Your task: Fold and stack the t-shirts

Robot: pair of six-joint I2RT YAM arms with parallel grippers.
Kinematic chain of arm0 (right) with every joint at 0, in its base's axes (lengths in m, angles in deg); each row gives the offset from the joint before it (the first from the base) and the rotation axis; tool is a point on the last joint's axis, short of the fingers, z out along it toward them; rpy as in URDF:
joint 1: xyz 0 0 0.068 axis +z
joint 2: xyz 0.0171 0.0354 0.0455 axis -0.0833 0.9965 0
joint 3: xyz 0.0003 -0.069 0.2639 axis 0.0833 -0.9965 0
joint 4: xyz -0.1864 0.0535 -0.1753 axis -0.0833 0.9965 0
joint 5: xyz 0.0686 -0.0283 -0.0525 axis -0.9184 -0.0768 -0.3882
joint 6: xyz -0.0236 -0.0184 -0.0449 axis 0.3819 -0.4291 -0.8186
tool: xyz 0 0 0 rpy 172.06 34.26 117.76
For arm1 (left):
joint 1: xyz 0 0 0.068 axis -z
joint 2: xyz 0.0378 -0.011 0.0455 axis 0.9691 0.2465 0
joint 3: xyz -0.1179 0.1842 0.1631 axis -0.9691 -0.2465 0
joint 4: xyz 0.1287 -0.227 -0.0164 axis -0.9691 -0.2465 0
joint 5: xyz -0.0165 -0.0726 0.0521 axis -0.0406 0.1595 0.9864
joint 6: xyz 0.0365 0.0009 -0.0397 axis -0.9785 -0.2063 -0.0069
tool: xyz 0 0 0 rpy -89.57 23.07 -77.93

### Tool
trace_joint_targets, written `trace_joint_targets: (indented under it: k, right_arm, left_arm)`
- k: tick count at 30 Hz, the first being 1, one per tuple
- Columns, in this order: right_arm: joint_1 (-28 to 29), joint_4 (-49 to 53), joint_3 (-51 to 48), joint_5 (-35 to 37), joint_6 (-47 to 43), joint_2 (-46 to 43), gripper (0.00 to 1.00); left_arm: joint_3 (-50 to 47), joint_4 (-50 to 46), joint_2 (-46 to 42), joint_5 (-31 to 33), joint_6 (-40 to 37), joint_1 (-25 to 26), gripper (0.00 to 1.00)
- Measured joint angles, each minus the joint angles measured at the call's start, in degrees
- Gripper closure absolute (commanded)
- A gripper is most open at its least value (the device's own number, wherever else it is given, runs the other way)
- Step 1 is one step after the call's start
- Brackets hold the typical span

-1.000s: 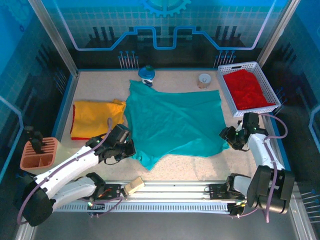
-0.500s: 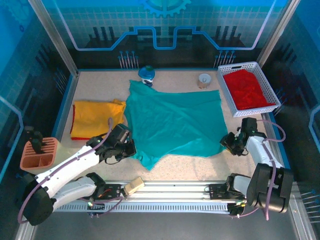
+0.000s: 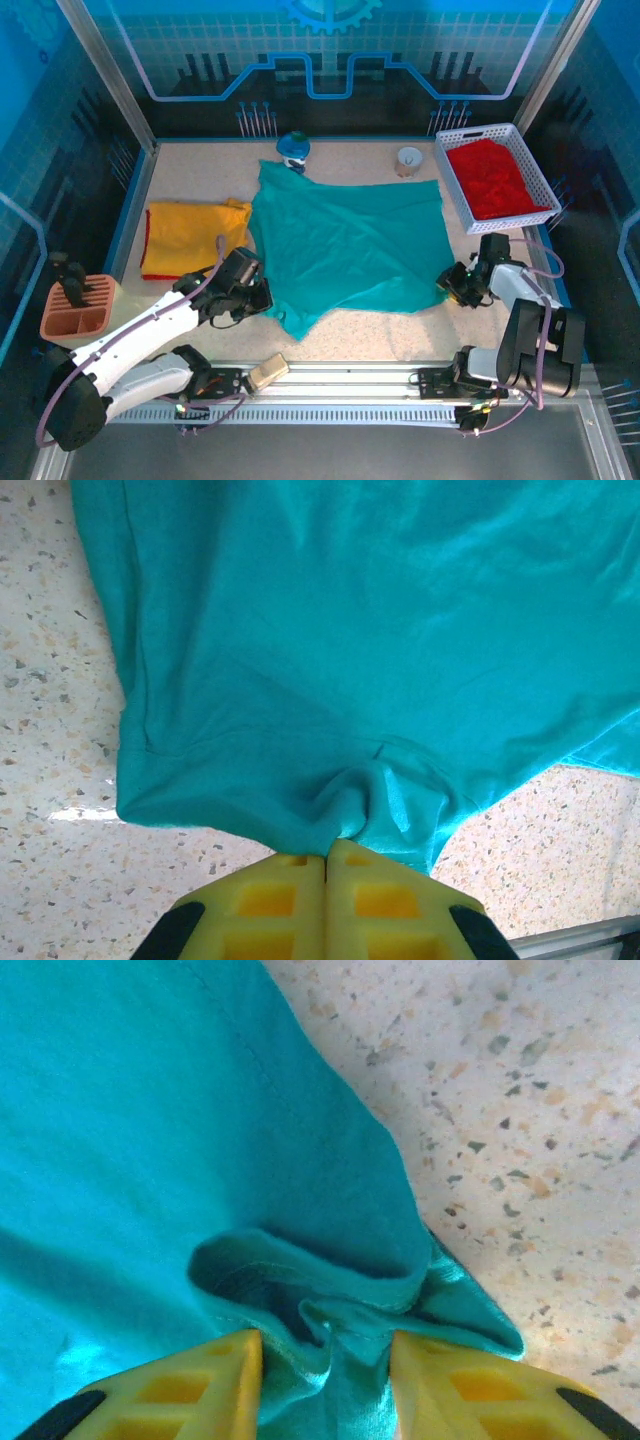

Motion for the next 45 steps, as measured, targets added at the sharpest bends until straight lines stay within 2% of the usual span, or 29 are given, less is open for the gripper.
trace_joint_targets:
  k: [13,18,21,26,32,39,42,45]
  right_arm:
    - [0.02,-0.31,-0.09,0.04,0.28,-0.11,1.00]
    - [-0.02,0.72,0.39,-1.07,0.24,-3.08,1.00]
    - [-0.72,1.60,1.53,-3.15,0.26,-5.86,1.00]
    - [-1.40,4.76,7.34,-5.35,0.33,-11.04,1.00]
    - [-1.40,7.06,19.50,-7.93,1.88,-14.10,1.00]
    - [-1.40,7.87,32.98,-8.81,5.79,-14.43,1.00]
    - [-1.40,8.07,38.42,-9.25,6.19,-14.51,1.00]
    - [-1.38,8.07,42.49,-10.10,5.81,-15.89,1.00]
  left_arm:
    - [-0.31,0.20,-0.04,0.00,0.00,0.00,1.00]
    - [-0.55,0.22,-0.72,0.02,0.31,-0.02,1.00]
    - [-2.21,0.28,-4.00,-0.02,0.70,-0.46,1.00]
    - [-0.59,-1.05,-7.54,-0.35,0.17,-3.58,1.00]
    - [10.84,-1.97,-3.78,-3.23,-3.23,-9.86,1.00]
    - [37.20,-5.22,5.14,-4.72,-11.85,-16.50,1.00]
    - [46.66,-7.10,6.36,-5.01,-14.67,-19.61,1.00]
    - [54.62,-9.66,6.38,-5.07,-17.03,-20.63,1.00]
